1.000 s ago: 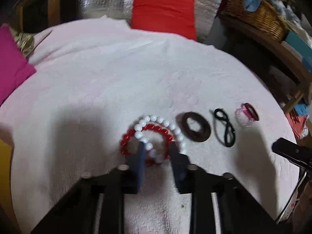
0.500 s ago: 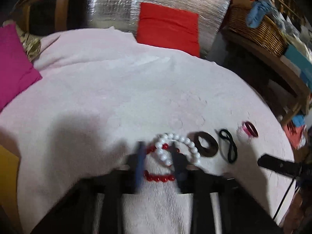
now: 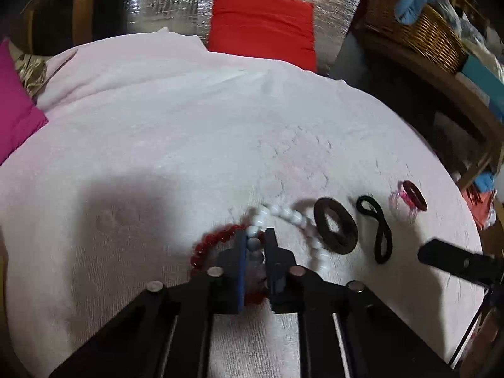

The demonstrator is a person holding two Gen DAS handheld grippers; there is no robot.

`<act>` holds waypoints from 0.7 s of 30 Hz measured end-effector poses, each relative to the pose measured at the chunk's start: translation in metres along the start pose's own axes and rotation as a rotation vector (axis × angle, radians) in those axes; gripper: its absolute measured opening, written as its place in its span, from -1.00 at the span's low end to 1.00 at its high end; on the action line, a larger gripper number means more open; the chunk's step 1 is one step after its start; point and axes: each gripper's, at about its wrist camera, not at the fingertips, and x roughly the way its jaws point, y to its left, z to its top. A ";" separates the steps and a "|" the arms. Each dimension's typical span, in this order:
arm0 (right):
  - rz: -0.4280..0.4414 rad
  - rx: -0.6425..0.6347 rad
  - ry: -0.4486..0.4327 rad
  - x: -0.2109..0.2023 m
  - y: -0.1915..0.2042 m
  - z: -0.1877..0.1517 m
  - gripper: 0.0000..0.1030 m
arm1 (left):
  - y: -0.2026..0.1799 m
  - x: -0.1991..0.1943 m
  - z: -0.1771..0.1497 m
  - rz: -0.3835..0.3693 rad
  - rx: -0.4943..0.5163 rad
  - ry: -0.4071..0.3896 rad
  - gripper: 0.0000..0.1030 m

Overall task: Organize jewelry
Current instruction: 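Grasp the white bead bracelet with the left tool while the right tool grasps the black hair tie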

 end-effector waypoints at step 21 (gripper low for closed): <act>-0.189 -0.087 -0.014 0.041 0.036 -0.001 -0.88 | 0.025 -0.083 -0.013 -0.004 0.046 -0.095 -0.82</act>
